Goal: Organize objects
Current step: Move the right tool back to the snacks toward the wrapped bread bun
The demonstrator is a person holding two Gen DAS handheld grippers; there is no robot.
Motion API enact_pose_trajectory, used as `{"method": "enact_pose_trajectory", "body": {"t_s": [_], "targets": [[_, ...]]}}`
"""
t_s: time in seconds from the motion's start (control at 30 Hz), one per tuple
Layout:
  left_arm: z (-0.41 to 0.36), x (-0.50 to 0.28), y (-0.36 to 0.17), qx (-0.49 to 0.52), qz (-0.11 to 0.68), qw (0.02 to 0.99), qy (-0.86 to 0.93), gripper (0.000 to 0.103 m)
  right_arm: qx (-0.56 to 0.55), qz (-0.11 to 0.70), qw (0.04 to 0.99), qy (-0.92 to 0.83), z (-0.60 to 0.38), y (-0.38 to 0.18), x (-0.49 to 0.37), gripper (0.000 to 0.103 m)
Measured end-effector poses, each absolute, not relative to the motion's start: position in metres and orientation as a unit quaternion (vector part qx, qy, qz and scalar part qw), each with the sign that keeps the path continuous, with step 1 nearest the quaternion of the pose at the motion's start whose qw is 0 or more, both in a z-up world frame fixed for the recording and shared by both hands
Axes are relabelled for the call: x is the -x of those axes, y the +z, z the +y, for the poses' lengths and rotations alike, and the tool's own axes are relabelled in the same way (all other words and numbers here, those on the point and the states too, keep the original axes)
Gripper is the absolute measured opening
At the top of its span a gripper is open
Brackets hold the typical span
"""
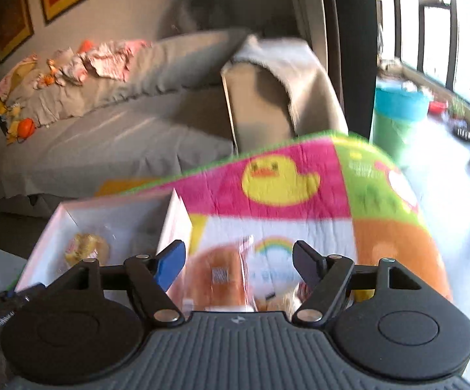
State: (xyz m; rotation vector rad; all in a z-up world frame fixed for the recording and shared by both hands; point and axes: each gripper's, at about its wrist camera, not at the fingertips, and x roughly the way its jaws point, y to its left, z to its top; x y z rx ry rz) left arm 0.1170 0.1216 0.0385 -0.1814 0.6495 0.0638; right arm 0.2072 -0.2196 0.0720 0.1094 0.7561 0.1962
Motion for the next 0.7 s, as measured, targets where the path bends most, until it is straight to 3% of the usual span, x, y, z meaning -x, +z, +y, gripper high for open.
{"method": "enact_pose_trajectory", "body": {"t_s": [0.27, 0.33, 0.37, 0.7], "targets": [[0.119, -0.116, 0.037, 0.083, 0.325, 0.942, 0.034, 0.014, -0.104, 0.417, 0.895, 0.118, -0.219, 0.031, -0.219, 0.073], [0.119, -0.116, 0.037, 0.083, 0.325, 0.941, 0.035, 0.013, -0.106, 0.42, 0.891, 0.135, -0.217, 0.031, -0.217, 0.061], [0.119, -0.116, 0.037, 0.083, 0.325, 0.941, 0.035, 0.013, -0.109, 0.424, 0.887, 0.147, -0.218, 0.032, -0.215, 0.045], [0.119, -0.114, 0.037, 0.084, 0.325, 0.941, 0.036, 0.013, -0.072, 0.416, 0.896, 0.136, -0.237, 0.044, -0.154, 0.013]]}}
